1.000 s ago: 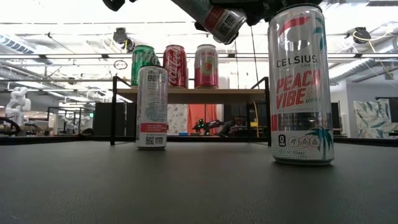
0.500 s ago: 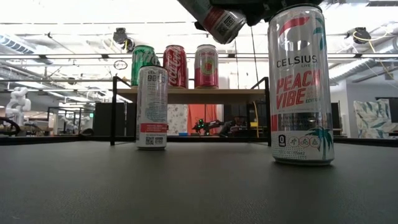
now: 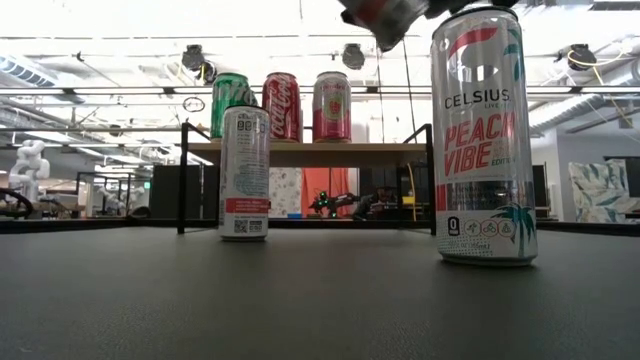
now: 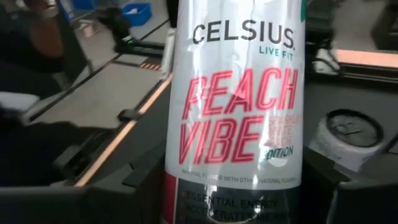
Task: Place canned beverage on shelf
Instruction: Put the top white soda can on the shelf
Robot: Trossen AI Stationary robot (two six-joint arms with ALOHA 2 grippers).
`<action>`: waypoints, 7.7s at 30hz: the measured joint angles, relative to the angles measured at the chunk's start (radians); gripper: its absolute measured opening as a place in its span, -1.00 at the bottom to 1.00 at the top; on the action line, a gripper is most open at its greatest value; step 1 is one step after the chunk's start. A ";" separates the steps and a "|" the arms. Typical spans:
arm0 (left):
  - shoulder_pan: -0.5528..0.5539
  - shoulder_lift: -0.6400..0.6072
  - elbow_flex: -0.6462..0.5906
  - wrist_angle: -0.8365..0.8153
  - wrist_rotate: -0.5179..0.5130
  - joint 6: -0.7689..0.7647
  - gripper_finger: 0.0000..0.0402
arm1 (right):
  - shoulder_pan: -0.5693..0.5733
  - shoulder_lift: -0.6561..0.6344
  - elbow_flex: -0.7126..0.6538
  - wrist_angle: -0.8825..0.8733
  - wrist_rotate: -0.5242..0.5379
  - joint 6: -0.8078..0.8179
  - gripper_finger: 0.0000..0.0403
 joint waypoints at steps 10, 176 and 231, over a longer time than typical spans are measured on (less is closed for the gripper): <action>-0.012 0.010 -0.017 0.038 -0.083 -0.583 0.84 | 0.034 -0.125 0.000 -0.270 0.252 0.004 0.16; 0.101 0.459 -0.010 0.845 0.423 -0.503 0.23 | 0.510 -0.515 -0.288 -0.167 0.910 0.253 0.77; 0.144 0.460 -0.010 0.680 0.591 -0.385 0.23 | 0.172 -0.217 -0.288 0.348 0.439 0.016 0.89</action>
